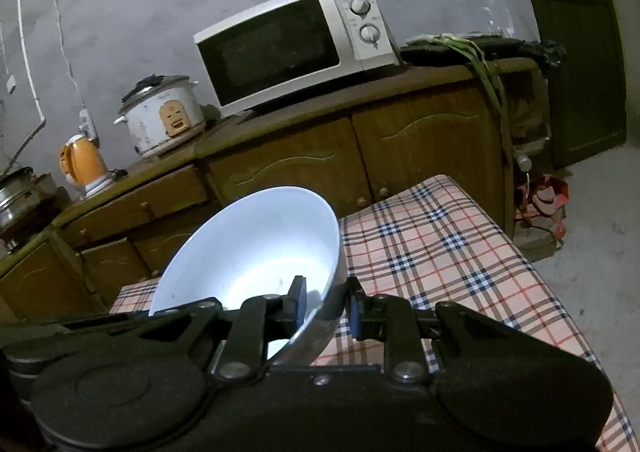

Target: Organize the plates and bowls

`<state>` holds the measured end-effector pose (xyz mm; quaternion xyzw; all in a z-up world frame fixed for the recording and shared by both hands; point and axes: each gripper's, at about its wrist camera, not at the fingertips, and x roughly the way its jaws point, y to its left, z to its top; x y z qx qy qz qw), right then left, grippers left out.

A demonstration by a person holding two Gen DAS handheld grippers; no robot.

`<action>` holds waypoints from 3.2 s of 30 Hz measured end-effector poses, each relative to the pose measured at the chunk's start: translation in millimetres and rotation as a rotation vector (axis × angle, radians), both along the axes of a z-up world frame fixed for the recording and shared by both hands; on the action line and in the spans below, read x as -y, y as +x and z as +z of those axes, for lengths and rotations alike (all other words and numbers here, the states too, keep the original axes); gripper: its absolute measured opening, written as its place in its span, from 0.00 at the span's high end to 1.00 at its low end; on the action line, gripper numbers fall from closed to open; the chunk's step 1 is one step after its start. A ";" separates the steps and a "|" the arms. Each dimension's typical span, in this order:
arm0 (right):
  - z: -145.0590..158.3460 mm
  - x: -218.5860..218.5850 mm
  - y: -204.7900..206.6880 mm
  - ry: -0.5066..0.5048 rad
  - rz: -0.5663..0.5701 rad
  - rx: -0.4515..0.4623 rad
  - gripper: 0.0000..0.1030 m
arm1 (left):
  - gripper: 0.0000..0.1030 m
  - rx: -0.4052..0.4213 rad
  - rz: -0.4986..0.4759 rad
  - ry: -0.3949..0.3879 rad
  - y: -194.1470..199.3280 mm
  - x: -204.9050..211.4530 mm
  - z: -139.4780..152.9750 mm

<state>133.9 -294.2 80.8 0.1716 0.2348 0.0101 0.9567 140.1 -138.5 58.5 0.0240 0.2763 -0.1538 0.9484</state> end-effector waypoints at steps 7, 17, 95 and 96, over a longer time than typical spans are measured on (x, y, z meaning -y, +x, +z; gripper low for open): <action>4.2 -12.4 -24.7 -0.005 0.014 0.008 0.73 | 0.84 0.022 0.016 0.008 -23.9 -7.5 0.3; 6.7 -22.6 -47.8 0.002 0.023 0.032 0.73 | 0.83 0.036 0.028 0.000 -46.1 -17.1 -2.9; -139.3 -28.8 -39.5 0.056 0.020 -0.254 0.73 | 0.75 -0.215 -0.024 0.092 -33.5 -18.3 -127.6; -139.5 -28.4 -39.9 0.052 0.020 -0.255 0.73 | 0.74 -0.215 -0.024 0.091 -33.5 -17.9 -128.0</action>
